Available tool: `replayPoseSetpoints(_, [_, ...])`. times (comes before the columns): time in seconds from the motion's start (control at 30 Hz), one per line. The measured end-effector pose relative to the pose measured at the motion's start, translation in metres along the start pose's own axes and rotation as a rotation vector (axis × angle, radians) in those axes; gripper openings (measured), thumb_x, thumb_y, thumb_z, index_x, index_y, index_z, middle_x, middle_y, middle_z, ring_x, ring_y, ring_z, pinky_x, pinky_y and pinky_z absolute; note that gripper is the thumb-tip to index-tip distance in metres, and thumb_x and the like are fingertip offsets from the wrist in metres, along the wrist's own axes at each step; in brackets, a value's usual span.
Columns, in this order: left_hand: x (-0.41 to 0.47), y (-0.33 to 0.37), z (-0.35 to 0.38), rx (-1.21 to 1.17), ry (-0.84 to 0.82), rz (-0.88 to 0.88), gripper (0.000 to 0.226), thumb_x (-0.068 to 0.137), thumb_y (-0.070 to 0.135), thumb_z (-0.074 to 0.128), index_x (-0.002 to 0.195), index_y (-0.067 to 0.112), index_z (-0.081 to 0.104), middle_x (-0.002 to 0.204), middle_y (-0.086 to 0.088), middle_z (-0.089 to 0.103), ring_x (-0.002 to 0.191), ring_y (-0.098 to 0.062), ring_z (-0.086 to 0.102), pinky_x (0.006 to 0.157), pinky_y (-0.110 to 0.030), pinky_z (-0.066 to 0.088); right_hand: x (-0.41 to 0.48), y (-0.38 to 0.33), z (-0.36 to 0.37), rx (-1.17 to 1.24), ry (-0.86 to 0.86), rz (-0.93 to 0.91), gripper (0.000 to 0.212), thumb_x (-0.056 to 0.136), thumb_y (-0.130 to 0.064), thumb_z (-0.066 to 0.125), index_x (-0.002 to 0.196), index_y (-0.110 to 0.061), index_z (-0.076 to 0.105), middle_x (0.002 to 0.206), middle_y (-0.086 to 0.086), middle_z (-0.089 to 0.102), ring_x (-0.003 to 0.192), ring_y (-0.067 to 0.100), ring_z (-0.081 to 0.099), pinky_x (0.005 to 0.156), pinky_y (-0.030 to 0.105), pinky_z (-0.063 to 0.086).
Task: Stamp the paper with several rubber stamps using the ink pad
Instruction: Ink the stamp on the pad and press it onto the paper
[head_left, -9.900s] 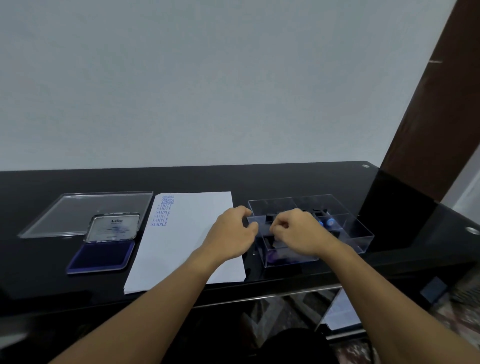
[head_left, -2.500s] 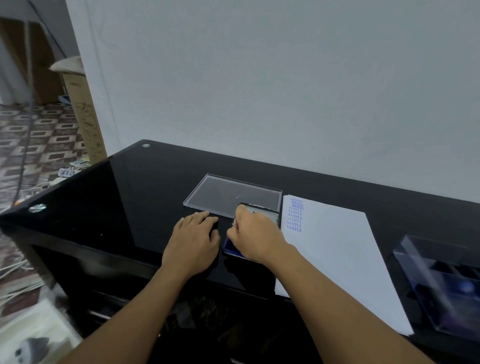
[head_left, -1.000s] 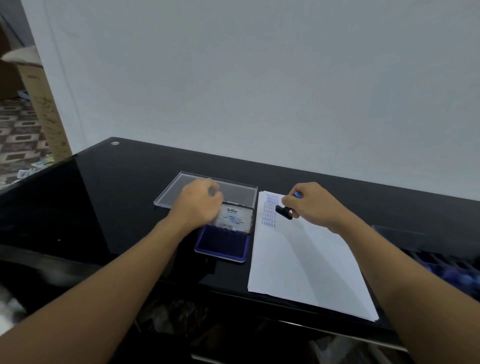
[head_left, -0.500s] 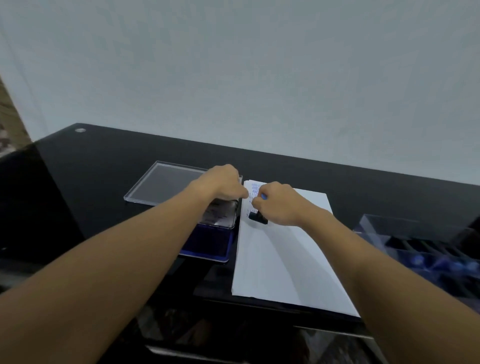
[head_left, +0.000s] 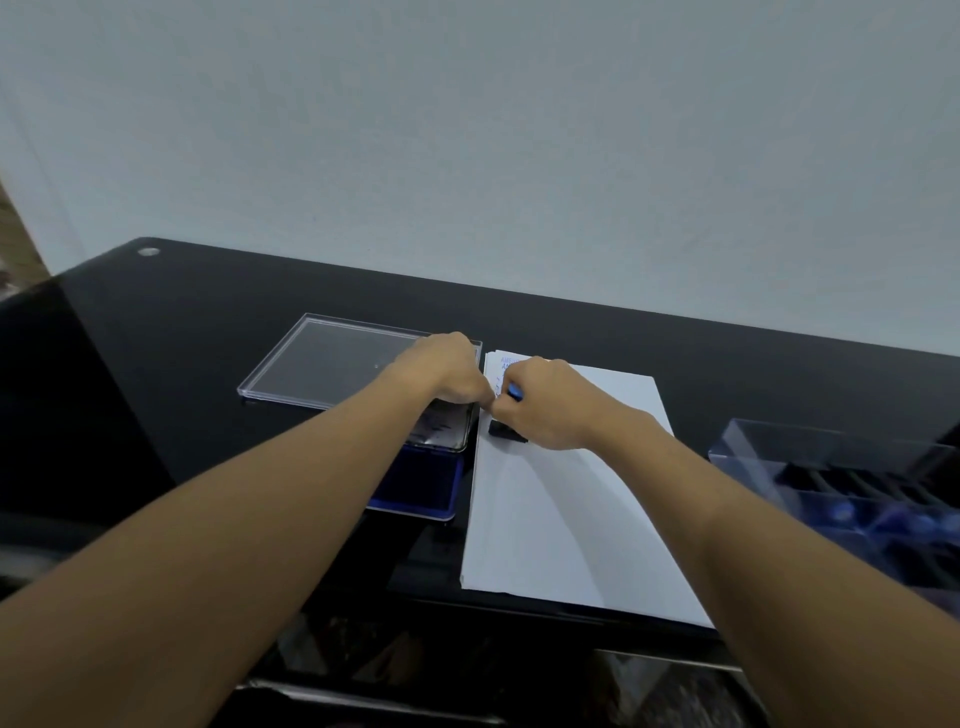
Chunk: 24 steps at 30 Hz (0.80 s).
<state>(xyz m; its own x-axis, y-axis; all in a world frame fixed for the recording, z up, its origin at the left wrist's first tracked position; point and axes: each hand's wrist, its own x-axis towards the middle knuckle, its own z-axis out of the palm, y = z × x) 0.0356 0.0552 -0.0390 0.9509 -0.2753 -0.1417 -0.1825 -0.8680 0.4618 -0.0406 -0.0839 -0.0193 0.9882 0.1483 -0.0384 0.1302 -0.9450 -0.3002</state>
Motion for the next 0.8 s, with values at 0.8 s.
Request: replayPoseSetpoints(0.8, [0.005, -0.002, -0.001, 0.016, -0.002, 0.007, 0.041, 0.069, 0.039, 0.082, 0.062, 0.015, 0.049, 0.068, -0.008, 0.049, 0.064, -0.023, 0.046, 0.054, -0.030, 0.035, -0.010, -0.001, 0.021, 0.017, 0.075, -0.028, 0.021, 0.098, -0.027, 0.046, 0.083, -0.013, 0.040, 0.070, 0.004, 0.047, 0.062, 0.022, 0.042, 0.050, 0.031, 0.028])
